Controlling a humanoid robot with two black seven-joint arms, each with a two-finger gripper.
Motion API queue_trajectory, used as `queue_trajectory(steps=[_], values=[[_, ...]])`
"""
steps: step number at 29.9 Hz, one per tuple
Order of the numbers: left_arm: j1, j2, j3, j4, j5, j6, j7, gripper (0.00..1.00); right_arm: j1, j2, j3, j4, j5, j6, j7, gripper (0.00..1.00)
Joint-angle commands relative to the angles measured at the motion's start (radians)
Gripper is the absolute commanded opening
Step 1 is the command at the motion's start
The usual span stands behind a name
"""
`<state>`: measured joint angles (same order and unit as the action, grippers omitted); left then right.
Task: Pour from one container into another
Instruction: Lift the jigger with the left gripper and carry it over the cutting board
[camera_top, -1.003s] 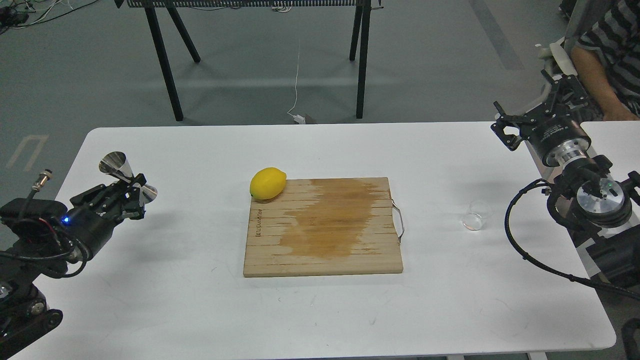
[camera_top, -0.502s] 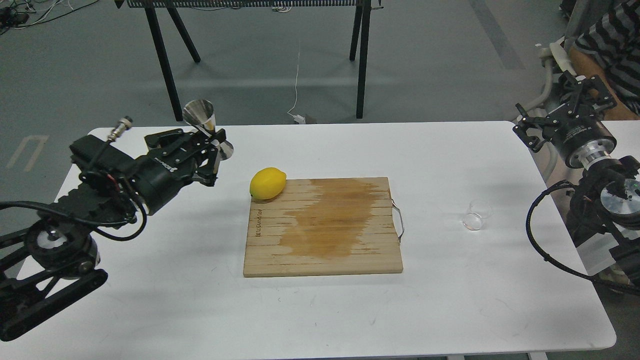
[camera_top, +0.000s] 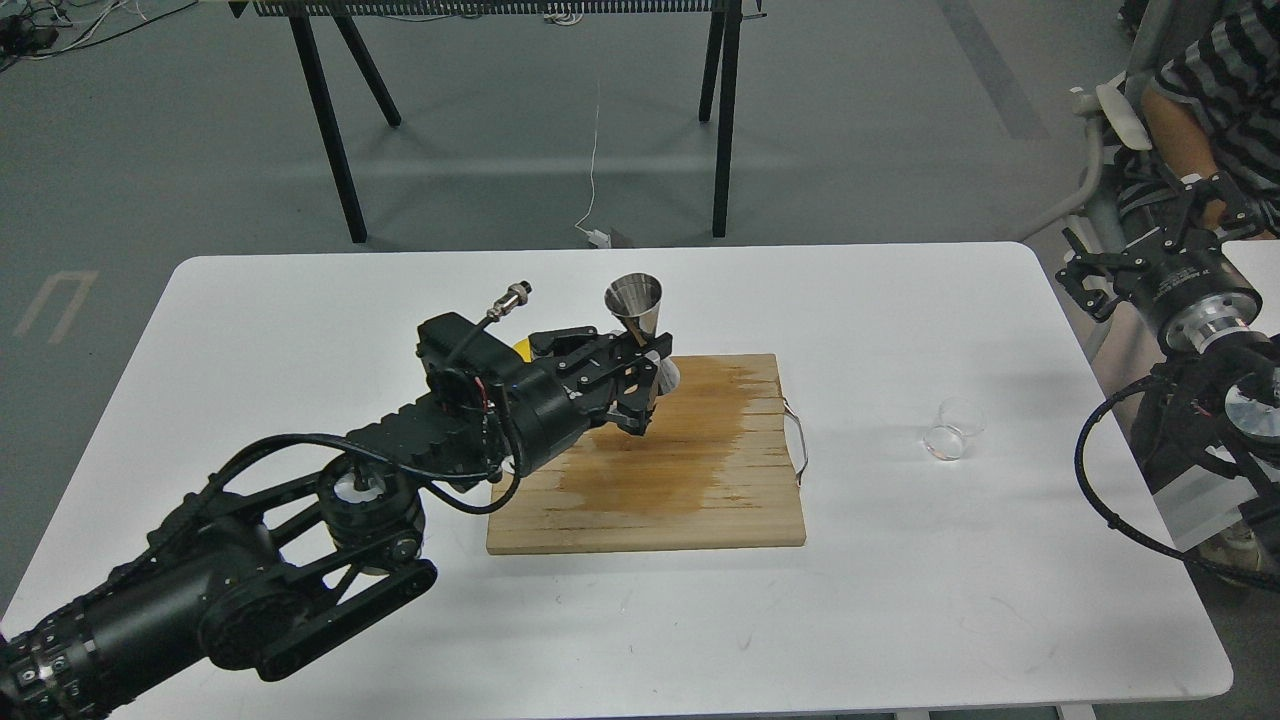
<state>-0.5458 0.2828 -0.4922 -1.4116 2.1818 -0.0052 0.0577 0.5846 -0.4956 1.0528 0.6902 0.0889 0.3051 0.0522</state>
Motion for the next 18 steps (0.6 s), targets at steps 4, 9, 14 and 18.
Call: queue_trajectory(steps=[4, 9, 14, 18], values=[[-0.011, -0.172, 0.038, 0.178, 0.0, 0.059, -0.022, 0.0, 0.001, -0.001, -0.001, 0.002, -0.001, -0.014, 0.0, 0.99], [-0.013, -0.243, 0.067, 0.281, 0.0, 0.125, -0.033, 0.0, 0.004, -0.001, -0.002, 0.003, -0.001, -0.018, 0.0, 0.99], [-0.04, -0.283, 0.142, 0.411, 0.0, 0.247, -0.035, 0.0, 0.007, -0.003, -0.034, 0.008, 0.0, -0.038, 0.0, 0.99], [-0.04, -0.283, 0.156, 0.471, 0.0, 0.292, -0.044, 0.0, 0.007, -0.003, -0.037, 0.011, 0.0, -0.043, 0.0, 0.99]])
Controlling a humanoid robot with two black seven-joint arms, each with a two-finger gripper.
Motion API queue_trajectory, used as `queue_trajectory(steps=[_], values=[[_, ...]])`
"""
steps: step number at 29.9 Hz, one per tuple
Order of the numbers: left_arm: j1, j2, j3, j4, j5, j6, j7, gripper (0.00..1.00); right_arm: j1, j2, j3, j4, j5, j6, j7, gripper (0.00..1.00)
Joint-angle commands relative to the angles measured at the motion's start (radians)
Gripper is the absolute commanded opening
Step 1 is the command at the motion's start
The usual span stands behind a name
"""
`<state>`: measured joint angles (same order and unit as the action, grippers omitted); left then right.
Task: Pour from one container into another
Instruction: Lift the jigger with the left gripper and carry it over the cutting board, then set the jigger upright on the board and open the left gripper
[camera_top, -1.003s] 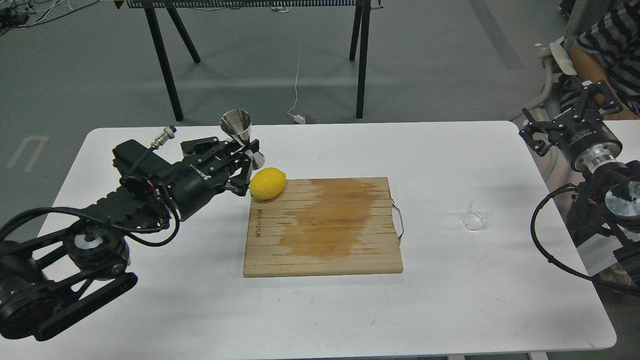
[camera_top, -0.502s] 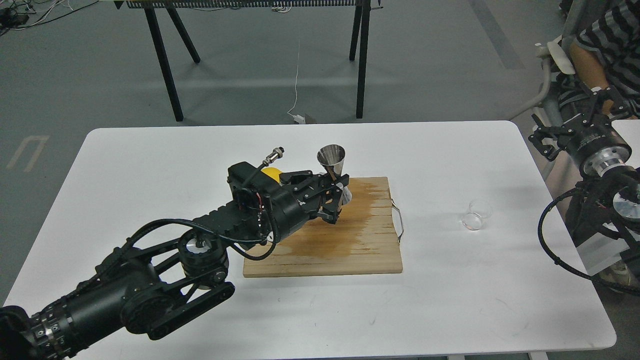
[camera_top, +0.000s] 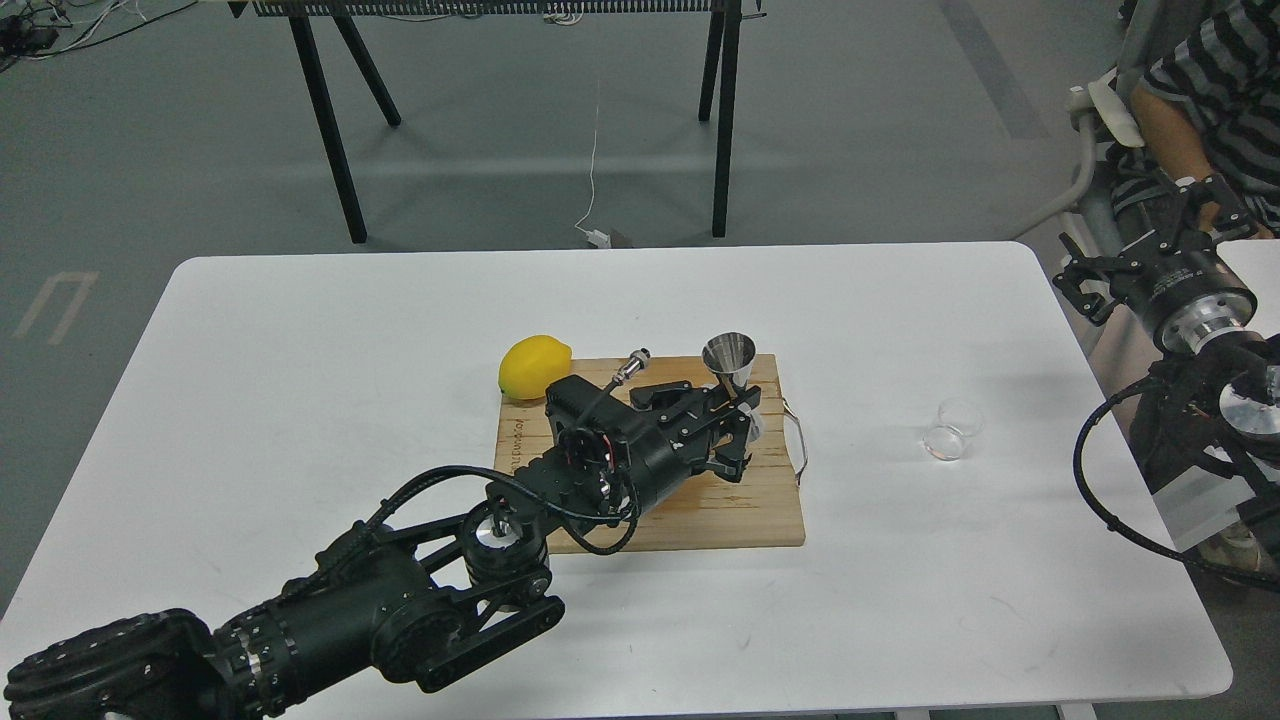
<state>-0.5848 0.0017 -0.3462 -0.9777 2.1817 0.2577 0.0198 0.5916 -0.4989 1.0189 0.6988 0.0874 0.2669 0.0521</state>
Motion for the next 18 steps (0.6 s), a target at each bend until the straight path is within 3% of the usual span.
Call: queue_trajectory(steps=[1, 18], values=[[0.002, -0.002, 0.012, 0.037, 0.0, 0.029, -0.008, 0.0, 0.001, 0.0, -0.003, 0.004, 0.002, -0.005, 0.0, 0.99], [-0.004, -0.002, 0.05, 0.231, 0.0, 0.087, -0.034, 0.0, 0.001, -0.021, -0.007, 0.004, 0.002, -0.003, 0.0, 0.99]])
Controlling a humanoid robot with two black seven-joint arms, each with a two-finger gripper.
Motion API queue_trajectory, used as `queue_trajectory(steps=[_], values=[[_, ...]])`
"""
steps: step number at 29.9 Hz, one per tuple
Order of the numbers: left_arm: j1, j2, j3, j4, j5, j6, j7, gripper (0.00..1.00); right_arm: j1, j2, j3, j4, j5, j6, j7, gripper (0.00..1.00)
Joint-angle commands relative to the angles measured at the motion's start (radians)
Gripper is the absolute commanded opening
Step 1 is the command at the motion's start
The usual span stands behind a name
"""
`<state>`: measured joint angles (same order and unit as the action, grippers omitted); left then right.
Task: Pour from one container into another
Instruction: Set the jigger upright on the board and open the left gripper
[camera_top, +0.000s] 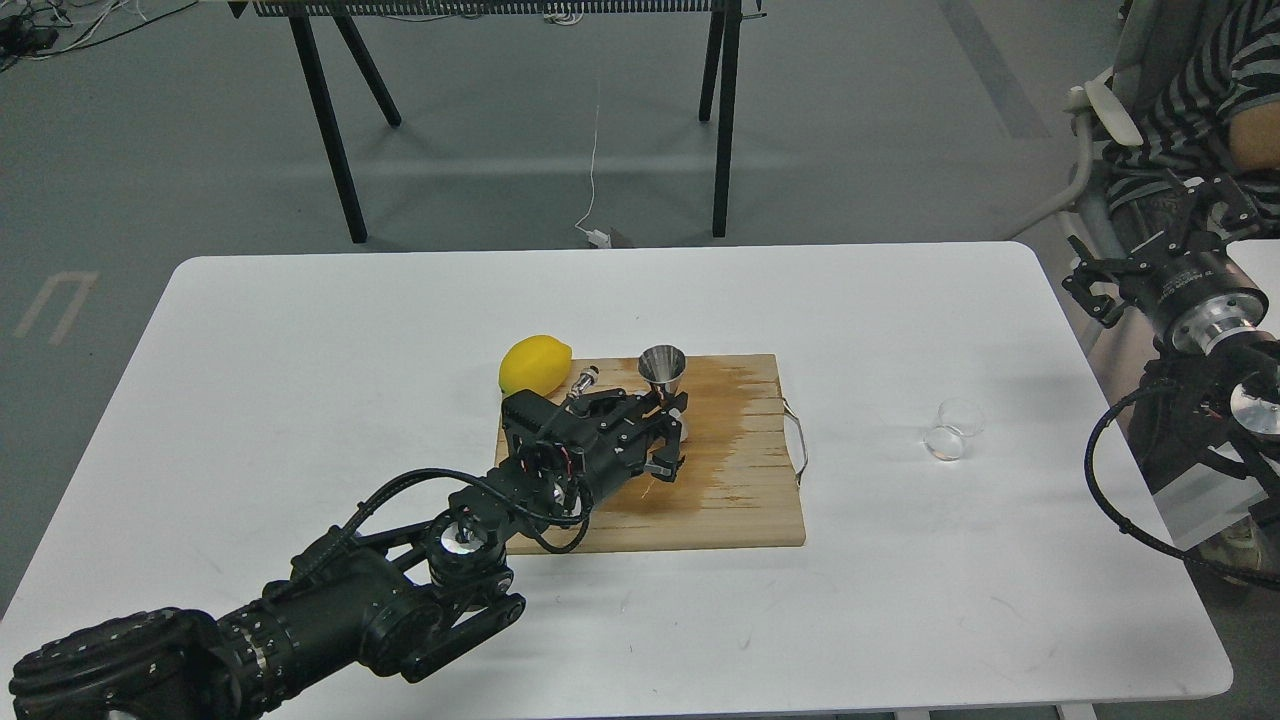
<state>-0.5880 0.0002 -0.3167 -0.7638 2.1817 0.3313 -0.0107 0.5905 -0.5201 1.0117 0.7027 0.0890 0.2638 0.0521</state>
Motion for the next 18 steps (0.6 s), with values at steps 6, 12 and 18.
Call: queue_trajectory(steps=[6, 12, 18], values=[[0.005, 0.0, 0.033, 0.024, 0.0, 0.031, -0.003, 0.0, 0.0, 0.0, 0.001, 0.0, 0.0, 0.0, 0.0, 0.99], [0.01, 0.0, 0.036, 0.027, 0.0, 0.038, -0.003, 0.0, 0.0, 0.0, 0.001, 0.0, 0.0, 0.0, 0.0, 0.99], [0.011, 0.0, 0.036, 0.027, 0.0, 0.038, -0.014, 0.05, 0.0, 0.0, 0.002, 0.0, 0.0, 0.0, 0.0, 0.99]])
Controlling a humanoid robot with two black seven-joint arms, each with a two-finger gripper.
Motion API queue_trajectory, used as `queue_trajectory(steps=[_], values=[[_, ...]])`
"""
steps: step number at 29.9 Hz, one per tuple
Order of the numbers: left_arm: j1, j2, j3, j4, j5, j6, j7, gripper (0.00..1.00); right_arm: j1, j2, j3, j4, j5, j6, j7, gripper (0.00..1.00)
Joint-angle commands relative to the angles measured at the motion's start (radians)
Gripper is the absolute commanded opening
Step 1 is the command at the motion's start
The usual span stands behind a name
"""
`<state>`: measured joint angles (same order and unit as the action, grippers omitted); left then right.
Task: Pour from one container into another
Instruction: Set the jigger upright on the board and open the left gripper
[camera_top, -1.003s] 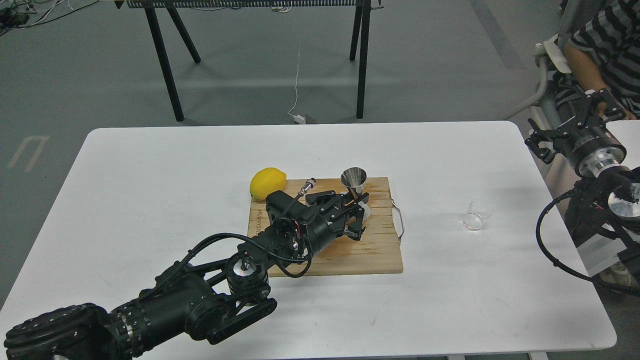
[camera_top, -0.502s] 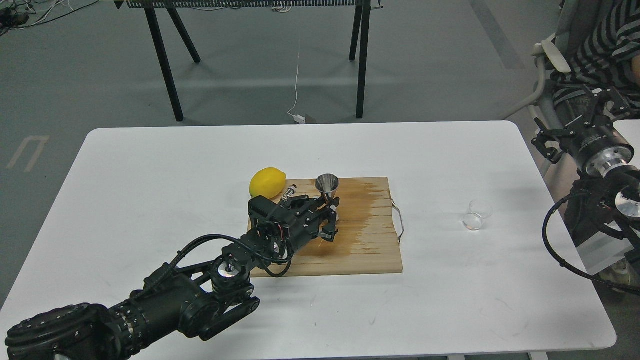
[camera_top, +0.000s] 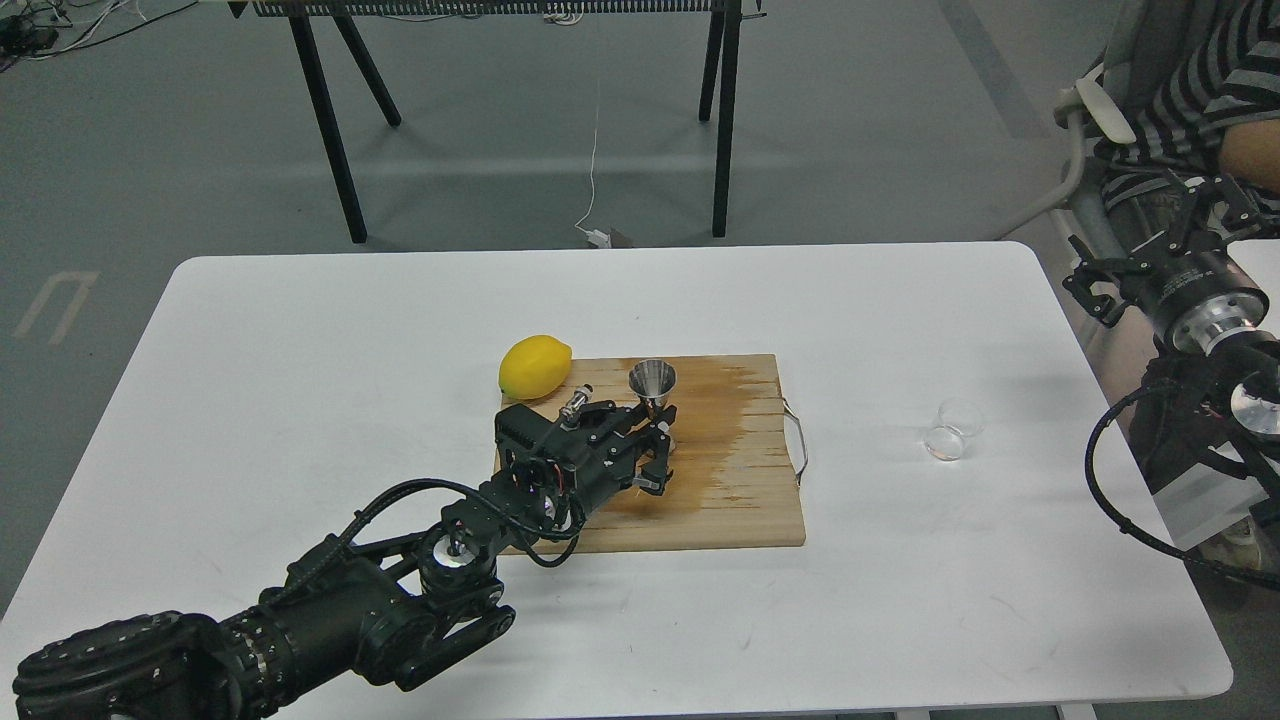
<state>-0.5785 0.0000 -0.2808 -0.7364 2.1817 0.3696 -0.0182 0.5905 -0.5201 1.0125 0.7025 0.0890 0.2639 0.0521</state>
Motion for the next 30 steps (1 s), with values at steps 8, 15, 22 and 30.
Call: queue_trajectory(steps=[8, 15, 22, 30], values=[[0.005, 0.0, 0.0, -0.001, 0.0, 0.011, -0.034, 0.18, 0.0, 0.0, 0.001, 0.002, 0.0, 0.0, 0.002, 0.99], [0.005, 0.0, 0.002, -0.001, 0.0, 0.02, -0.039, 0.42, 0.0, 0.0, 0.001, 0.002, 0.0, -0.002, 0.002, 0.99], [0.003, 0.0, 0.002, -0.001, 0.0, 0.019, -0.055, 0.63, 0.0, 0.0, 0.001, 0.002, 0.0, 0.0, 0.002, 0.99], [0.005, 0.0, 0.002, -0.005, 0.0, 0.02, -0.057, 0.86, 0.0, 0.0, 0.001, 0.002, 0.0, 0.0, 0.002, 0.99]])
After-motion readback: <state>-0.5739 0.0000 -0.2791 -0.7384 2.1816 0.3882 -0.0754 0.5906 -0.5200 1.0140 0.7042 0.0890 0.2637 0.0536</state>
